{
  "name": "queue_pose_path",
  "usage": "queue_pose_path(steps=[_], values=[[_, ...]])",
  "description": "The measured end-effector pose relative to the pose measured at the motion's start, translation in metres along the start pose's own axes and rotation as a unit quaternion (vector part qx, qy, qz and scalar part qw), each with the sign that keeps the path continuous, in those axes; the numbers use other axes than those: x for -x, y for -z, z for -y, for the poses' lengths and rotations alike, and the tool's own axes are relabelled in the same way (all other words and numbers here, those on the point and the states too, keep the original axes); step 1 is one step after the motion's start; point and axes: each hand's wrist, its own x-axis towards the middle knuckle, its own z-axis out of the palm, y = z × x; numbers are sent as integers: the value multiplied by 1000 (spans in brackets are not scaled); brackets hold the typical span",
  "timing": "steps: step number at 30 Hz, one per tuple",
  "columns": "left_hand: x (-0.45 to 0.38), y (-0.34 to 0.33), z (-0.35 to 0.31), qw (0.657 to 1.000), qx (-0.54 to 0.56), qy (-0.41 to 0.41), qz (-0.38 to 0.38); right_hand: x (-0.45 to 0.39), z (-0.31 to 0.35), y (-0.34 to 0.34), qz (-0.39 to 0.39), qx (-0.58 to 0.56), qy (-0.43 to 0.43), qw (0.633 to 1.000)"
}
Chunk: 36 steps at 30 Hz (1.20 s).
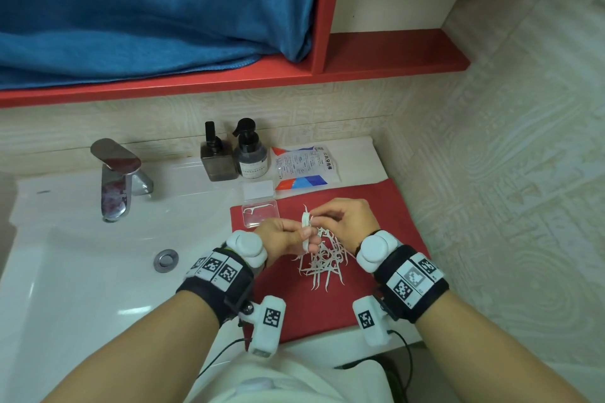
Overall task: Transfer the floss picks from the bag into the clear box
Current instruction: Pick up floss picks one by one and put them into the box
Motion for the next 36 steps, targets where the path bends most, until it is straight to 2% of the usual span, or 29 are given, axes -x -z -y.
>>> queue_pose_path(steps=[7, 15, 27, 30, 32, 34, 36], values=[[0, -2, -4, 998, 56, -15, -17, -1, 12, -2, -1, -78, -54, 995], [4, 3, -10, 999, -42, -21, -25, -4, 20, -4, -3, -93, -68, 993], [6, 3, -7, 997, -57, -39, -35, -8, 17, -7, 9, -141, -80, 987], [6, 3, -12, 996, -55, -32, -59, -10, 14, -9, -3, -97, -65, 993], [7, 3, -14, 995, -59, -27, -79, -11, 6, -8, 1, -11, -74, 997], [7, 4, -15, 993, -71, -25, -97, -13, -3, -6, 41, 116, -100, 987], [8, 6, -15, 990, -74, -26, -113, -12, -12, -5, 103, 199, -152, 963]])
